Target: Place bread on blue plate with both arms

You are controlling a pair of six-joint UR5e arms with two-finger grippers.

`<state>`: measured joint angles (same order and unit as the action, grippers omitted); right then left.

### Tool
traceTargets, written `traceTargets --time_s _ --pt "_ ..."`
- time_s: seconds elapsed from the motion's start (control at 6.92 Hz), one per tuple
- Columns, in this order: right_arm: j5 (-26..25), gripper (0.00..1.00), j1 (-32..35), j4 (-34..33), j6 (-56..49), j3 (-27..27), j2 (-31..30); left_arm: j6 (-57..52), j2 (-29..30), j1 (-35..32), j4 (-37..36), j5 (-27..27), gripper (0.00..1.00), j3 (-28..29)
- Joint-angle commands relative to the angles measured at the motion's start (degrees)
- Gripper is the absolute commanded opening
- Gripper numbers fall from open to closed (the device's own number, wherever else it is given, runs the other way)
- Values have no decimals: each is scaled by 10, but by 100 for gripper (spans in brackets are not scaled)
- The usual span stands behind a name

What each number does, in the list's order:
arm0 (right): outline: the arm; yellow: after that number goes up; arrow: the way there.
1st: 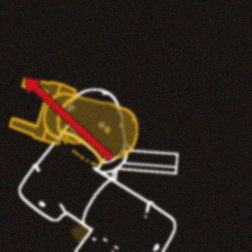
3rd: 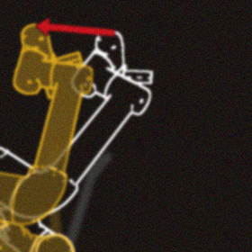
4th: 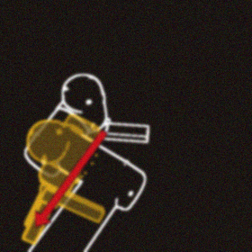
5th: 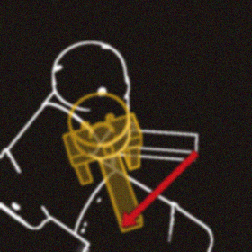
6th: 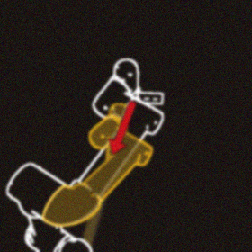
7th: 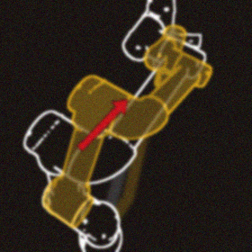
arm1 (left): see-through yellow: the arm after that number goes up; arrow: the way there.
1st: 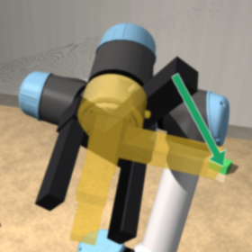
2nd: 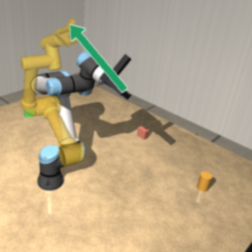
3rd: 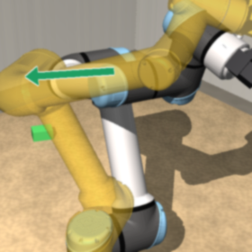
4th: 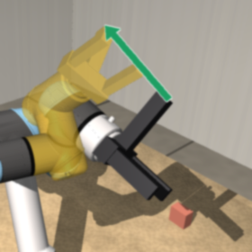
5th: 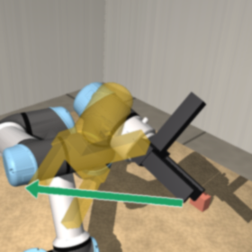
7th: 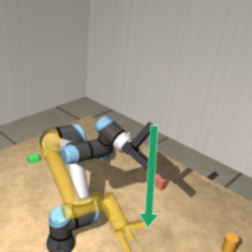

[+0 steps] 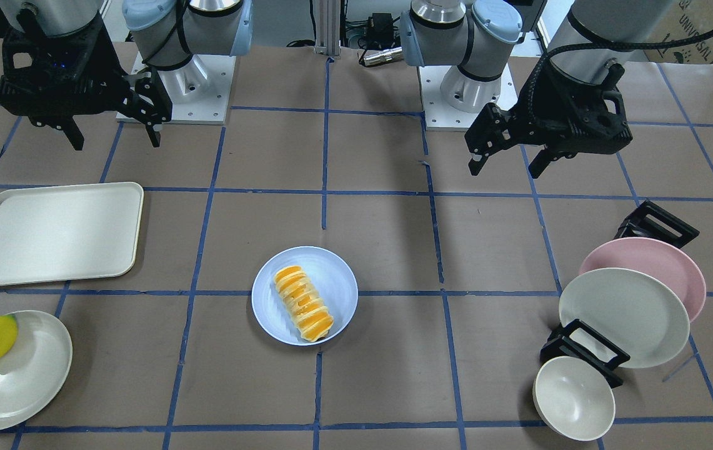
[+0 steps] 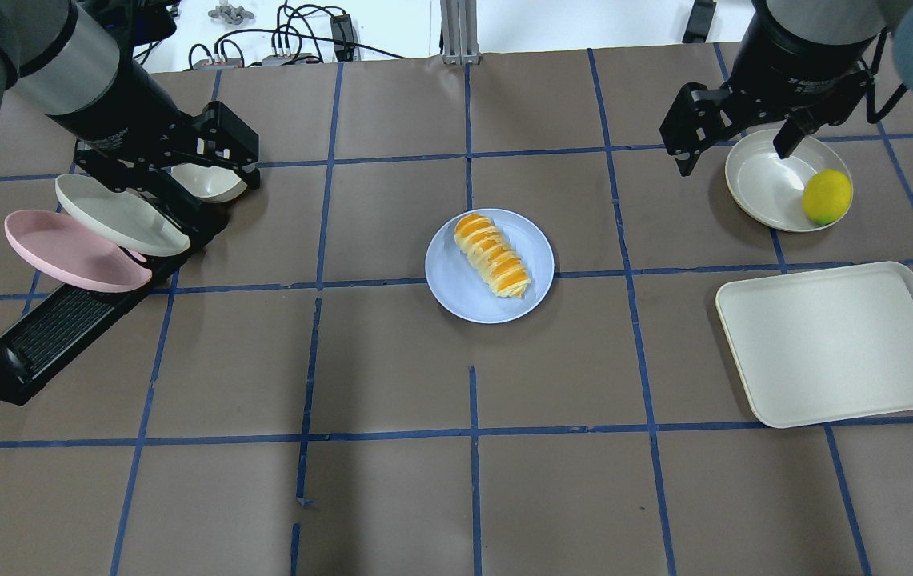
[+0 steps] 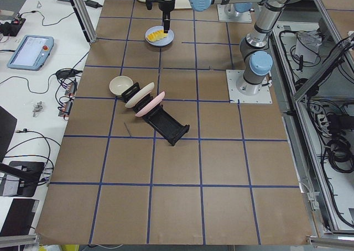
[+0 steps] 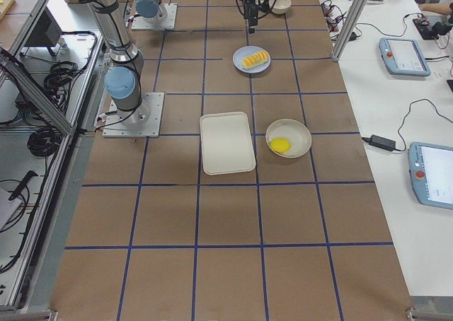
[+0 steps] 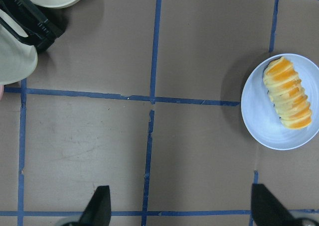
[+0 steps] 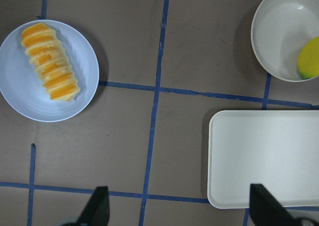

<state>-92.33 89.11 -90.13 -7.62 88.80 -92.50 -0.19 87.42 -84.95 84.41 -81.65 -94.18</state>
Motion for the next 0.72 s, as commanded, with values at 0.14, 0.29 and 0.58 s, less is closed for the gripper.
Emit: traceTargets --time_s 0.14,0.29,0.58 --pt "0 100 -7 -1 -2 5 -8 -4 4 2 -4 31 100 -12" --pt "0 100 -6 0 -2 4 -8 -2 8 1 -21 57 100 -13" --pt "0 100 -7 0 -2 3 -8 -10 1 -1 -23 57 100 -15"
